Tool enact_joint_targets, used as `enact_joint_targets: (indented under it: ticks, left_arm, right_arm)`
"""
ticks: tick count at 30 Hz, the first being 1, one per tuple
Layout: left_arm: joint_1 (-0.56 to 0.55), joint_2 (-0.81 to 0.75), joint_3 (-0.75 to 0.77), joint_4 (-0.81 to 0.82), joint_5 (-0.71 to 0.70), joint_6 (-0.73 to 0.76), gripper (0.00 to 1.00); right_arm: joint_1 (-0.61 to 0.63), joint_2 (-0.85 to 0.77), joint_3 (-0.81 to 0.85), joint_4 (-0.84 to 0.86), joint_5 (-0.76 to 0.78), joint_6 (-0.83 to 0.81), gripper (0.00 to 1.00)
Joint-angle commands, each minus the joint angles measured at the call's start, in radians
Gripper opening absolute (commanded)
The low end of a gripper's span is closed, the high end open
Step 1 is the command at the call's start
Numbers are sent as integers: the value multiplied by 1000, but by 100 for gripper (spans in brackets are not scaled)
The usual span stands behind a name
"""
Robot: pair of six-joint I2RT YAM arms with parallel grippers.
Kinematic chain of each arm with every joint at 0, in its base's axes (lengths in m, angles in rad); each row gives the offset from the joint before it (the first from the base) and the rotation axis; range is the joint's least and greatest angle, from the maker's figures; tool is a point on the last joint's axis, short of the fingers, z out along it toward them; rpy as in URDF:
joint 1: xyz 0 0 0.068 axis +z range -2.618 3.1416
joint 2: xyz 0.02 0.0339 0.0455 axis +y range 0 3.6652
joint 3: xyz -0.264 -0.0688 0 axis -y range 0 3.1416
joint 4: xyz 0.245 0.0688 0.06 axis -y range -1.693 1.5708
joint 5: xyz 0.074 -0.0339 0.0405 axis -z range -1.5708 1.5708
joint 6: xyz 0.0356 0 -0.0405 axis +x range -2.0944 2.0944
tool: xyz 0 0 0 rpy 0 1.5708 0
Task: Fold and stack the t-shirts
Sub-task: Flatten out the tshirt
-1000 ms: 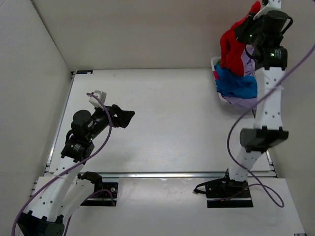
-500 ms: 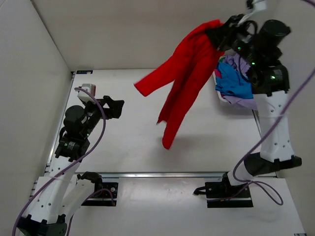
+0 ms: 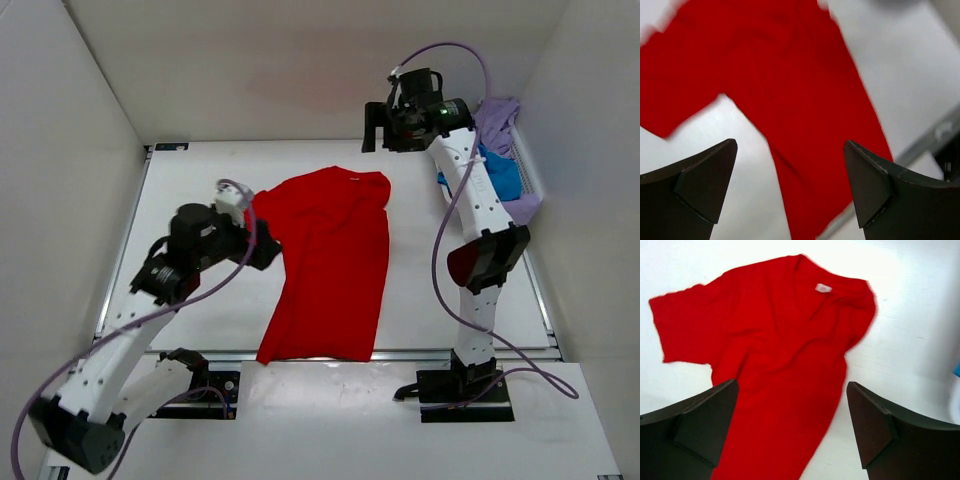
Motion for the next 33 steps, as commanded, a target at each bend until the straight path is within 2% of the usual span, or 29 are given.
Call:
enact_joint_targets:
  ticks: [1,2,4,8,11,13,15,17,19,22,24,26,28,33]
  left_arm:
    - [-93,125,48,-285,56,100,98]
    - [-127,127,42,-307,-2,96,99]
    - [-142,144,36,-327,-25,76,99]
    - [-72,161,-40,-292,-77,-65,99]
    - [-5,187,-70,-212,-119,-159,99]
    - [9,230,-38,-177,-154,-197,98]
    - [-6,322,60,-180,-237,-217,99]
    - [-23,403,152,-189,-414,-220,99]
    - [-3,513,249,-224,-504,-263,99]
    - [108,677,355,-283,-516,-360,99]
    - [195,769,405,-263,-448,-371,98]
    - [277,895,502,-264,-461,-378,99]
    - [301,983,591,-280,-490,-363,98]
    - [275,1161,758,-324,-481,-260,99]
  right_arm:
    - [-47,-124,-8,-71,84,-8,87]
    - [-59,-146,-32,-75,83,-14,86]
    - [-77,-210,-173,-22,100,-22,85]
    - [-100,-357,-478,125,-10,-11,80]
    - [-75,-442,-662,184,-52,10,69]
    - [-41,-492,-764,195,-70,26,69]
    - [11,-551,-908,214,-87,23,69]
    - [63,-588,-994,222,-90,27,70]
    - [99,-626,-1098,242,-84,32,70]
    - [116,-663,-1163,257,-130,66,68]
    - [139,-678,-1171,262,-147,70,66]
    - [151,-680,-1168,256,-150,63,66]
    - [145,-677,-1165,258,-156,69,66]
    - [140,-665,-1159,274,-189,69,60]
